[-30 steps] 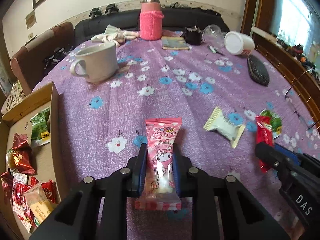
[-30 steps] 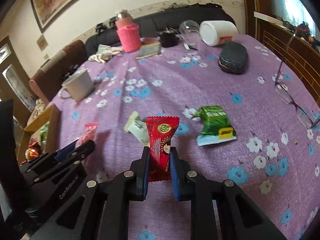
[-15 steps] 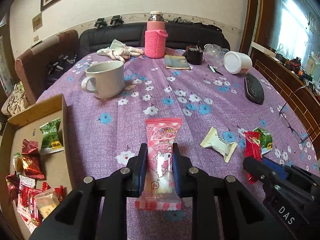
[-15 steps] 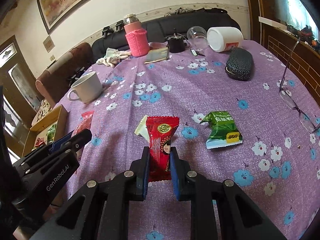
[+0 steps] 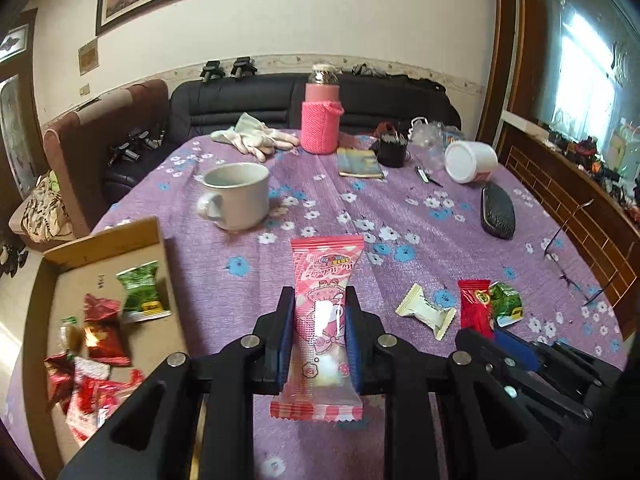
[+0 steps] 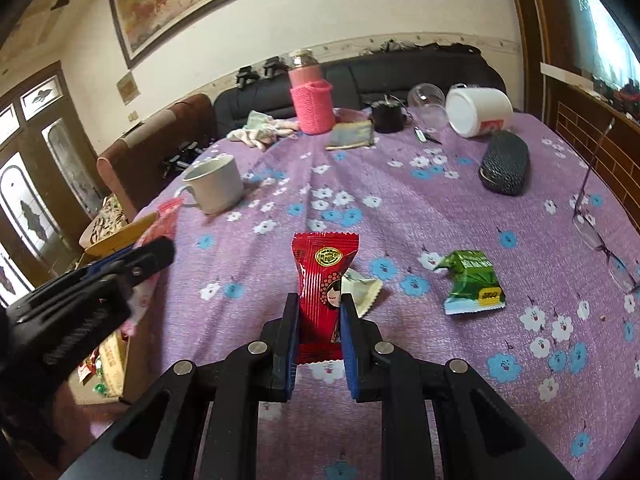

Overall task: Organize snacks
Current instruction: 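Carry pink packet with left gripper while right carries red snack bar over the box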

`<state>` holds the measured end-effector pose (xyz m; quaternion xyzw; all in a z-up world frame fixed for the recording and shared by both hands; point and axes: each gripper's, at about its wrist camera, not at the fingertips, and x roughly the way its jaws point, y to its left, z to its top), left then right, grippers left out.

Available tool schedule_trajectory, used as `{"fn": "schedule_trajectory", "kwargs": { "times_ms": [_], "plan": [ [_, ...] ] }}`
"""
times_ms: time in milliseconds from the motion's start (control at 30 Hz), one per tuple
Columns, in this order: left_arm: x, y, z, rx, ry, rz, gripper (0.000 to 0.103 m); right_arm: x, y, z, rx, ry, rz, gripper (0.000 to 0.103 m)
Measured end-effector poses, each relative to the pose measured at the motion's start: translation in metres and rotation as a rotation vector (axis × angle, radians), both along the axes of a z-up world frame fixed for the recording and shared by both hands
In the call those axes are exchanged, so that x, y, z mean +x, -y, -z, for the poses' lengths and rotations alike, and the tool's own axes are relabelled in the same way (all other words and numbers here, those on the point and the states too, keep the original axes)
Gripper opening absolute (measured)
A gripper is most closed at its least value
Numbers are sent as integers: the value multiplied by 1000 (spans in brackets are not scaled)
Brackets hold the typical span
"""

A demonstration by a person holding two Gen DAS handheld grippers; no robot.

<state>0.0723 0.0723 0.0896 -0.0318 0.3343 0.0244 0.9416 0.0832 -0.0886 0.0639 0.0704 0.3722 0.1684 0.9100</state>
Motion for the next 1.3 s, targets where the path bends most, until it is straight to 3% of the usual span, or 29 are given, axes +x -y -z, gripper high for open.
{"fn": "schedule_trajectory", "kwargs": {
  "times_ms": [200, 600, 1000, 1167, 1300],
  "plan": [
    [-36, -43, -8, -38, 10, -57, 22, -10, -13, -5, 1, 31, -60, 20],
    [-114, -151, -2, -58, 50, -278, 22, -37, -60, -15, -5, 30, -212, 20],
    [-139, -186, 37, -108, 8, -331, 22, -68, -168, -20, -20, -37, -476, 21],
    [-140, -194, 45, -135, -1, -344, 22, -67, -207, -7, -54, -65, -530, 21],
    [-140, -191, 46, -113, 8, -351, 22, -63, -224, 7, -74, -94, -548, 21]
  ]
}}
